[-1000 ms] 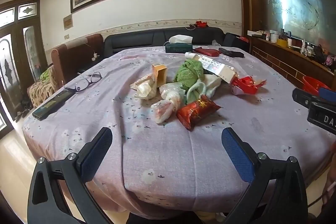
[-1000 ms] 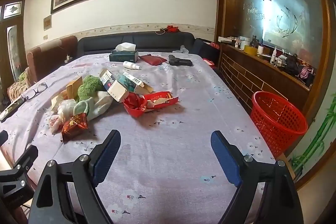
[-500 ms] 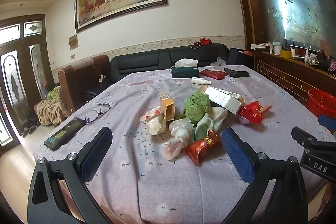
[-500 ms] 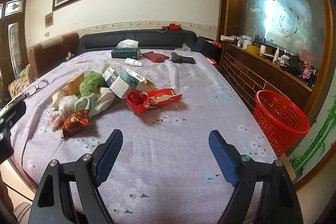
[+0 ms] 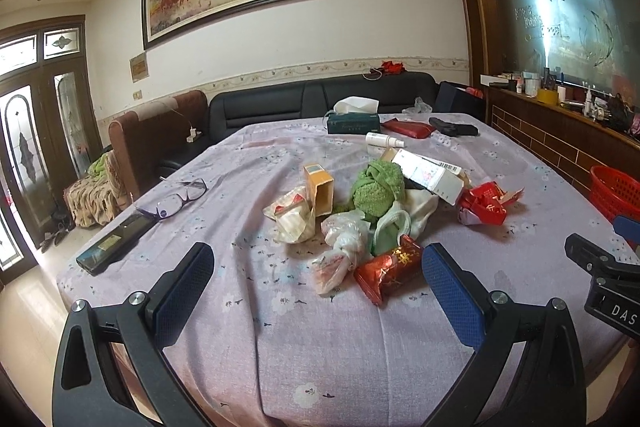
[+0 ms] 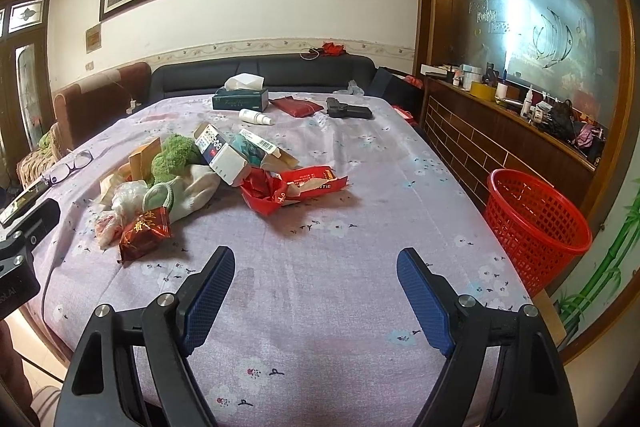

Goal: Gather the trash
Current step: 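Move both tools toward the pile of trash on the table, then grasp the clear plastic bag with the left tool while the right tool grasps the red wrapper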

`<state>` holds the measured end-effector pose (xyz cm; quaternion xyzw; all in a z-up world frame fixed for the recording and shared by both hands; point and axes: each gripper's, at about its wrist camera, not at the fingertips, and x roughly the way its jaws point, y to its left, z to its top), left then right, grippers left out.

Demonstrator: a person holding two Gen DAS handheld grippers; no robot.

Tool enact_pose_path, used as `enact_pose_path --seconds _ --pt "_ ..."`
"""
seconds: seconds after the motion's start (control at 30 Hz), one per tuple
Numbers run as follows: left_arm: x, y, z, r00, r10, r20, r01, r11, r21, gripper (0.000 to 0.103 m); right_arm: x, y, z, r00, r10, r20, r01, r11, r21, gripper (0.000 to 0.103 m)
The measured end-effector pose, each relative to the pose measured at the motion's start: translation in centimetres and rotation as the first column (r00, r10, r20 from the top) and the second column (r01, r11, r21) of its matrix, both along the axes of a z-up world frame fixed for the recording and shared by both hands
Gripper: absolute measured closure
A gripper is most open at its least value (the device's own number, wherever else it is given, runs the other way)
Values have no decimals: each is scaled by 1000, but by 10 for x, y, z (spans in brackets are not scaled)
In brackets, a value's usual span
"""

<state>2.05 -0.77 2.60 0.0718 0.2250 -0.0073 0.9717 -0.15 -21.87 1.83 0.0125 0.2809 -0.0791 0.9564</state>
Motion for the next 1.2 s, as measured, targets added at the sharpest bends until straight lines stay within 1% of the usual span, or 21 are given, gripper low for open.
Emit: enact_pose_path --seconds 0.03,0.13,0.2,0.23,0.33,0.4,0.43,0.53,0.63,0.7,0.8,0.83,0.9,0.93,0.97,1.0,1.03,1.1,1.13,1.17,1.2 --pt "0 -1 0 1000 0 -4 0 1000 8 0 0 0 0 1000 0 -1 0 1000 2 17" --pt "3 -1 -3 1000 -5 -10 5 1000 -8 0 1 1 -2 1000 0 -7 0 1000 6 17" --pt "6 -1 -6 1000 -12 -24 12 1000 -5 0 1 0 -3 1000 2 -12 -2 1000 7 18" --pt "8 -1 -7 999 -18 -30 17 1000 -19 0 2 1 -4 1000 5 -16 -5 1000 7 18" --pt "19 2 -11 994 -50 -92 48 998 -29 0 4 0 -5 999 19 -26 -18 1000 17 22" --pt "28 6 -13 988 -71 -135 64 997 -51 0 9 -3 -5 998 47 -36 -45 998 53 23" --pt "34 10 -15 983 -82 -162 73 995 -61 0 12 -6 -4 996 74 -44 -70 994 86 24" --pt "45 20 -19 980 -94 -173 73 989 -125 0 26 -14 -5 987 137 -82 -120 976 184 28" --pt "52 28 -19 976 -96 -193 67 986 -152 0 39 -20 -8 983 146 -113 -118 968 223 29" --pt "56 30 -18 976 -89 -199 60 987 -147 0 41 -19 -8 983 144 -114 -118 970 214 29" --pt "61 28 -18 973 -87 -212 66 992 -105 0 45 -15 -2 984 152 -98 -131 973 192 32" --pt "63 27 -17 972 -94 -214 74 992 -101 0 47 -14 -1 982 160 -97 -139 972 191 33" --pt "67 26 -16 968 -116 -224 95 990 -104 5 54 -14 2 980 173 -97 -151 968 202 39" --pt "70 25 -15 965 -125 -233 103 989 -103 6 59 -15 3 978 181 -101 -157 965 210 39" --pt "73 24 -16 961 -136 -242 113 988 -106 12 65 -16 3 976 191 -107 -164 961 221 39" --pt "78 25 -17 955 -145 -257 118 986 -119 20 70 -16 3 973 202 -112 -171 957 235 40" --pt "84 25 -18 950 -148 -273 117 985 -124 24 77 -18 2 969 216 -120 -178 948 263 41" --pt "96 29 -23 937 -160 -310 116 981 -157 37 90 -21 0 963 233 -136 -182 933 310 43" --pt "100 30 -26 931 -170 -323 117 977 -176 41 100 -23 -3 958 247 -148 -185 922 341 44" --pt "105 31 -29 921 -184 -345 121 973 -196 44 104 -23 -5 956 250 -154 -184 918 351 46" --pt "109 30 -31 913 -195 -357 127 970 -205 44 110 -23 -7 954 253 -161 -182 915 360 46"
